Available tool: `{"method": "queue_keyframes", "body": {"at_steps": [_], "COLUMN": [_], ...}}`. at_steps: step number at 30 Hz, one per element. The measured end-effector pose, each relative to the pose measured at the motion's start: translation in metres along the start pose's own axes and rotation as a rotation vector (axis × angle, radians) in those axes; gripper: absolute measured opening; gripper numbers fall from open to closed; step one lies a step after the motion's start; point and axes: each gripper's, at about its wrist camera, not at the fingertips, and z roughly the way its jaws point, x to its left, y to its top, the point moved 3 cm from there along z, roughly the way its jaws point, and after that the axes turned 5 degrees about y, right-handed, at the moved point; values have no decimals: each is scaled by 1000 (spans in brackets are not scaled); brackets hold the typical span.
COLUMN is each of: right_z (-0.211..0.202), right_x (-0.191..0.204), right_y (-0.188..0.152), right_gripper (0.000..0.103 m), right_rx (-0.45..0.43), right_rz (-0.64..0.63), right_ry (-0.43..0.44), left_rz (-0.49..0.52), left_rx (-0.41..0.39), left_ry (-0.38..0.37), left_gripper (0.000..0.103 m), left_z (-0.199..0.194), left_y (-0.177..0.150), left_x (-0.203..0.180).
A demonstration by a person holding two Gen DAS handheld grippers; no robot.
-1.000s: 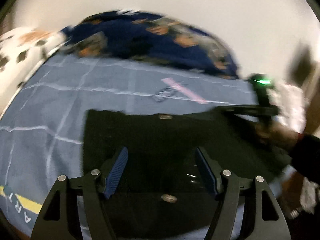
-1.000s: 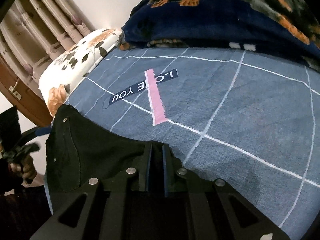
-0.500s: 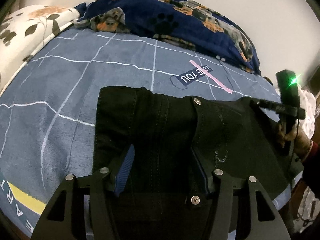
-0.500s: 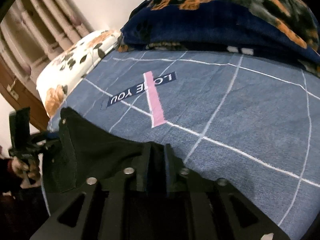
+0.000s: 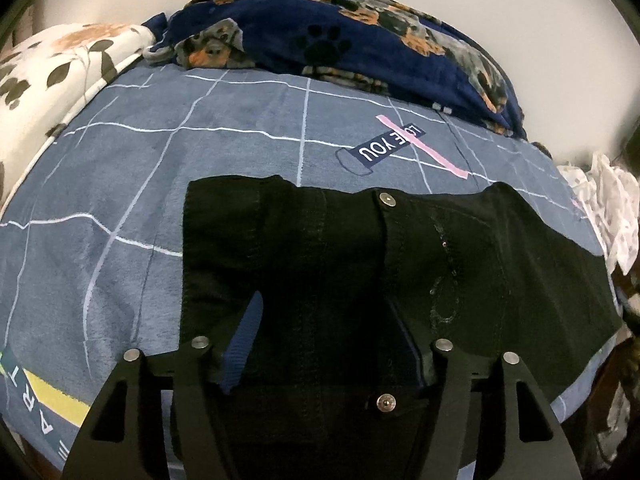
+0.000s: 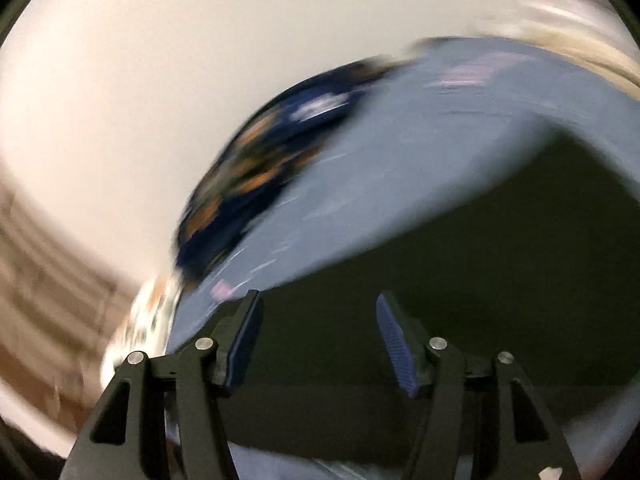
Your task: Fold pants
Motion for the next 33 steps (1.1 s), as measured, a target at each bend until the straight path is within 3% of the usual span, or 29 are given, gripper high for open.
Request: {"method": "queue_keyframes", "body": {"at_steps": [2,4,7,14,18,20,24,30,32,33], "right_z": [-66,-119,-151,-121,-119,-114,-97,-70,-57,-50], "right_x": [-67,-111,-133,-143,-145,-139,-124,-105,-100,-102], "right_y": [2,3,4,8,4,4,2,8,12,13], "right_gripper": [57,57,57,57,60,60,60,59,34,9], "right_rx": [-124,-254,-323,-253,-268,-258,-203,-138,-97,-60], "right_rz": [192,325,363,355,371,384,344,232,199,193], "right_ry": [-71,-60,-52,-7,15,72,81,-30,-110,-165], "left_rz": [31,56,55,45,35,24,0,2,12,15], "left_rx": [1,2,5,17,17,9,1,-4,-7,-8], "left_ry": [20,37,41,52,49,41,23,5,5,5], "left_gripper": [71,75,78,79,79,79,80,82,84,85], "left_z": [2,4,5,6,5,5,4,3,3,3], "left_y": [-1,-1,-1,1,1,1,1,1,0,0], "left_x": [-6,-12,-14,-15,-15,-13,-10,-10,-12,-12]}}
